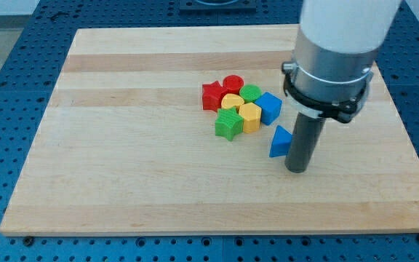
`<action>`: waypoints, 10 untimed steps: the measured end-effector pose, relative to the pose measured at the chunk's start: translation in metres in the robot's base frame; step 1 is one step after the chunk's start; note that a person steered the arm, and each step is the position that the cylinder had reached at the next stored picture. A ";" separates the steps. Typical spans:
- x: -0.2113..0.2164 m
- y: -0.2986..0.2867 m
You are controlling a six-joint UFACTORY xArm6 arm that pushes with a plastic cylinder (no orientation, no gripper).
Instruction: Push the blue triangle closer to the group of blocks
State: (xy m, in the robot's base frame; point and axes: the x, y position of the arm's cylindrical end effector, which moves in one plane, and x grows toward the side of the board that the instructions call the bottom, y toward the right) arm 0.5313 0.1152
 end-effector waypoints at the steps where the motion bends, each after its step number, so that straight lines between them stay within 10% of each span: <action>1: -0.013 0.000; 10: -0.040 -0.012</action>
